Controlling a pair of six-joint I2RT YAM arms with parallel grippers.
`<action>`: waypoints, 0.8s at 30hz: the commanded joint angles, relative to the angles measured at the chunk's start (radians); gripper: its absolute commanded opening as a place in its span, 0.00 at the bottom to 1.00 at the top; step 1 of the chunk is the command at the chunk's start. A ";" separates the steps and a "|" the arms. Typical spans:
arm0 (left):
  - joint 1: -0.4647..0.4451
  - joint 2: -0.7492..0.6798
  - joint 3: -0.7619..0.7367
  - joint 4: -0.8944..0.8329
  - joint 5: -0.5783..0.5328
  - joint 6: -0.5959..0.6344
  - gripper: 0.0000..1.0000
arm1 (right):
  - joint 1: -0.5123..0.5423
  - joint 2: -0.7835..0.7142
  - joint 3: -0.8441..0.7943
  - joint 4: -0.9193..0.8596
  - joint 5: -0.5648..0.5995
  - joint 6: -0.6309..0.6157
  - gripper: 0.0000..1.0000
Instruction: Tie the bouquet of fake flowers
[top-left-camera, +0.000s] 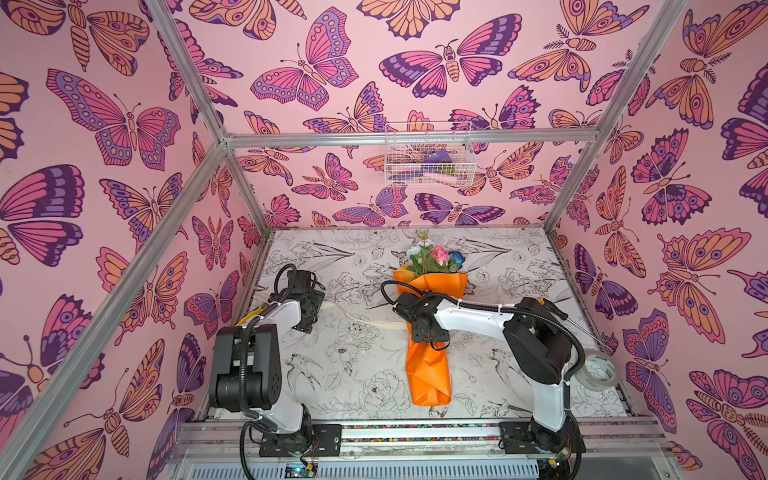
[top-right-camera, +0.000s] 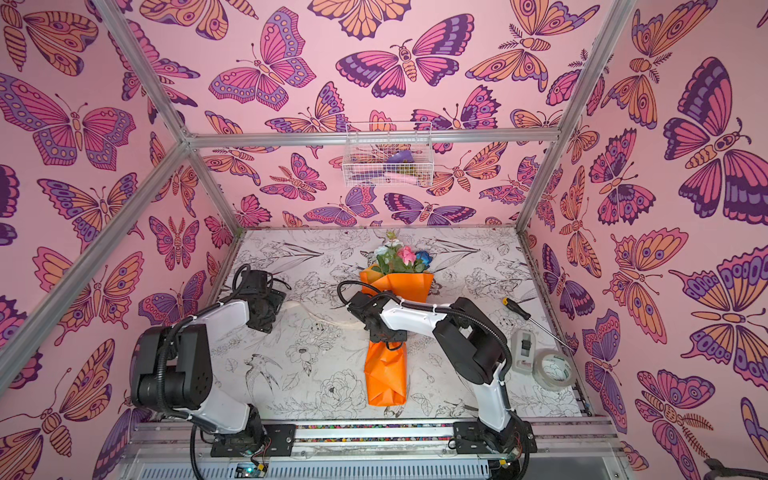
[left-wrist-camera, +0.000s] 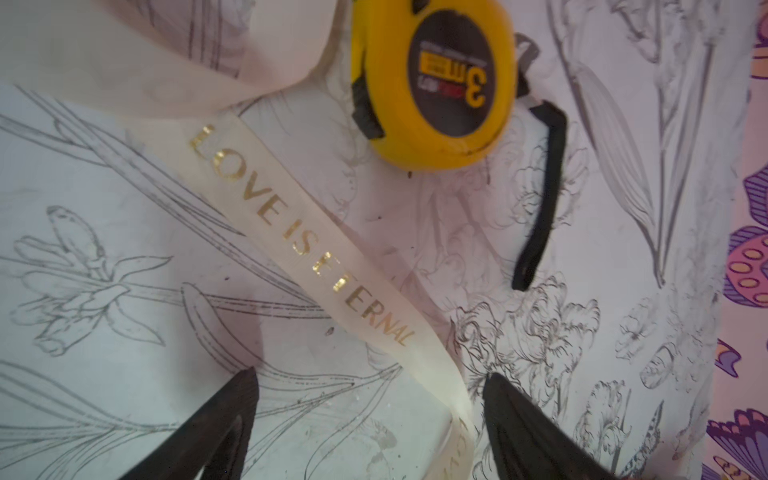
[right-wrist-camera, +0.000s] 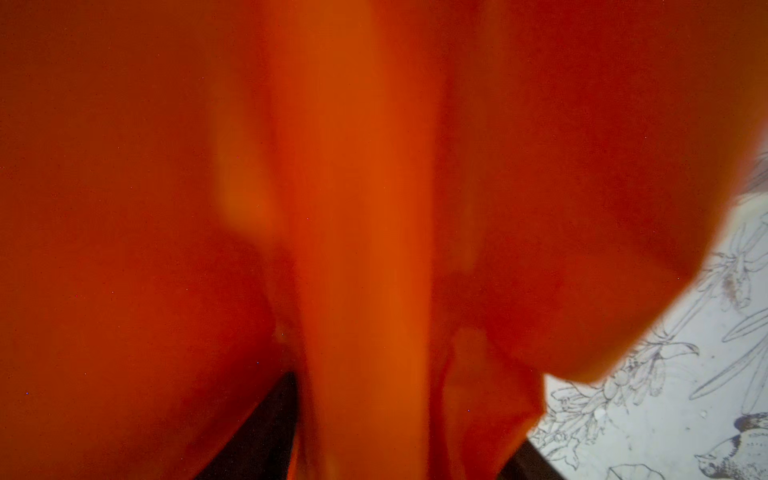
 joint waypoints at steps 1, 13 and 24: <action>0.014 0.049 0.028 -0.054 0.020 -0.058 0.84 | -0.003 -0.010 -0.022 -0.009 -0.014 0.005 0.65; 0.050 0.158 0.084 -0.110 -0.022 -0.197 0.58 | -0.002 -0.033 -0.031 -0.008 -0.016 0.007 0.67; 0.050 0.160 0.082 -0.115 -0.043 -0.222 0.01 | -0.003 -0.051 -0.043 -0.009 -0.012 0.009 0.70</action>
